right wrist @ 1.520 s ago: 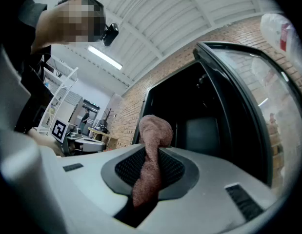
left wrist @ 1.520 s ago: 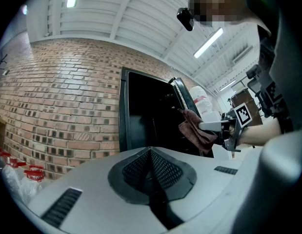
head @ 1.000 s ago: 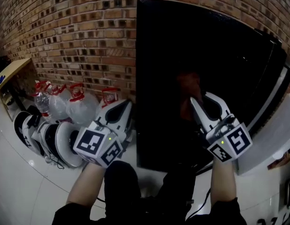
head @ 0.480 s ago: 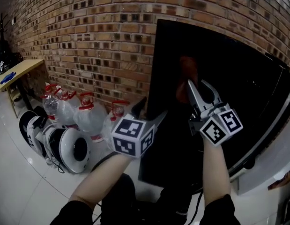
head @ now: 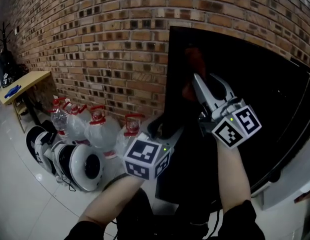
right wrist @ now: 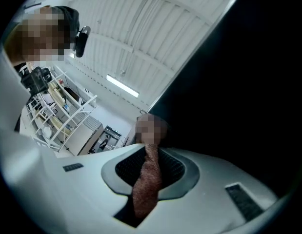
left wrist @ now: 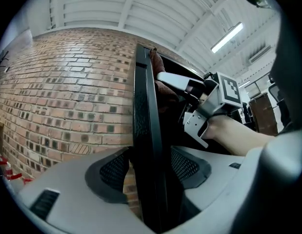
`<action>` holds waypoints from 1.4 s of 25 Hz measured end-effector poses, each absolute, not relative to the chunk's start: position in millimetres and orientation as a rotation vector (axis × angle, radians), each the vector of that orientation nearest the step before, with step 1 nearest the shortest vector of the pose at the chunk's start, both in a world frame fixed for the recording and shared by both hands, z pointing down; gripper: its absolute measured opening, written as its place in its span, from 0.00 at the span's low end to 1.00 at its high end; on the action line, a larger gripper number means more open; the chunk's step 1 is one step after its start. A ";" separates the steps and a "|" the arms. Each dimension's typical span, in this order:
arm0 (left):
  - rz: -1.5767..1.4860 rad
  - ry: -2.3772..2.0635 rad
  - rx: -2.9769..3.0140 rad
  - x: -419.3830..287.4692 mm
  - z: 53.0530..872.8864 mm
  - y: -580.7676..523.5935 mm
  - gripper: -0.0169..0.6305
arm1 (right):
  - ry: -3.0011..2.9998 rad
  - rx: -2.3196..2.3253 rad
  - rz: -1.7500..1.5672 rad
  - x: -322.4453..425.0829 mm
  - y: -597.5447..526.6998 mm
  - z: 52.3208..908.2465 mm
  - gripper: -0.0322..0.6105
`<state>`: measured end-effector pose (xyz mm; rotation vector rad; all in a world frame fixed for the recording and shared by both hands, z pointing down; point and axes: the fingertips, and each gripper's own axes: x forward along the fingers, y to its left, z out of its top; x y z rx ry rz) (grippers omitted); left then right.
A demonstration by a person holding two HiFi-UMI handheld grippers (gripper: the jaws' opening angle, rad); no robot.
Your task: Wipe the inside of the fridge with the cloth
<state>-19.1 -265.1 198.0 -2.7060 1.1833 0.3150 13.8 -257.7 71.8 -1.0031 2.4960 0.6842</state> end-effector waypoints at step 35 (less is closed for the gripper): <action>0.321 1.051 -2.687 -15.1 197.0 -274.9 0.44 | 2.444 -1.160 0.488 74.4 -434.4 84.8 0.16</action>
